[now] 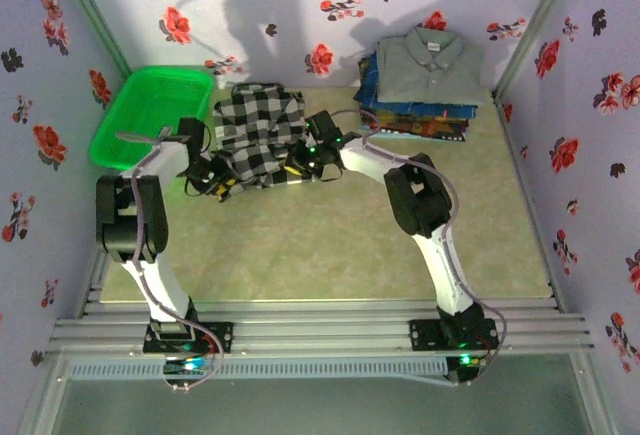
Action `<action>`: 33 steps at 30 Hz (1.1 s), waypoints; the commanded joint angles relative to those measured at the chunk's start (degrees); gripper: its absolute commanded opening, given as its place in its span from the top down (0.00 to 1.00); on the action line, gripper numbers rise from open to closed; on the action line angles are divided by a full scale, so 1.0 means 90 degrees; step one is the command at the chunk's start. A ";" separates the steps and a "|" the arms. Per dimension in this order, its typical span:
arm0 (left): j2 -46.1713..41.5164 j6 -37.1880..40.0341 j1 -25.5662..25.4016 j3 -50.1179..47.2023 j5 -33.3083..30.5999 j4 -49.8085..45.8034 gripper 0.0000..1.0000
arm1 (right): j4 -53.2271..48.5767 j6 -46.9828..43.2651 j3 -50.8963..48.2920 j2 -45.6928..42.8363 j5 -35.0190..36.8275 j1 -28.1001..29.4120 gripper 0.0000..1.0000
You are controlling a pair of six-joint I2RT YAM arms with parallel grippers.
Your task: Fold and stack the long sleeve shirts
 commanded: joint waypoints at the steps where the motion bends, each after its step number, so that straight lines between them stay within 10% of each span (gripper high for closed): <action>1: 0.0301 -0.0157 -0.0016 0.0608 0.0166 0.0284 0.75 | 0.0229 0.0297 0.0472 0.0292 -0.0012 -0.0078 0.84; 11: 0.1143 -0.1598 0.0139 0.2127 0.1162 0.2103 0.69 | 0.3599 0.2807 0.2388 0.1734 0.0171 -0.0544 0.57; 15: 0.0539 -0.2241 0.0332 0.2019 0.1271 0.3013 0.35 | 0.4659 0.3461 0.2909 0.1809 -0.0114 -0.0617 0.44; 20: -0.0903 -0.2333 0.0537 0.1189 0.1316 0.2788 0.12 | 0.2622 0.1414 0.0884 -0.0174 -0.0193 -0.0551 0.35; 24: -0.2199 -0.1509 0.0379 0.0348 0.0788 0.0853 0.11 | -0.0166 -0.0704 -0.0056 -0.1256 0.0558 -0.0366 0.31; 33: -0.3090 -0.0965 0.0274 -0.1858 0.0355 0.0073 0.14 | -0.0986 -0.1675 -0.0504 -0.1137 0.0706 0.0043 0.51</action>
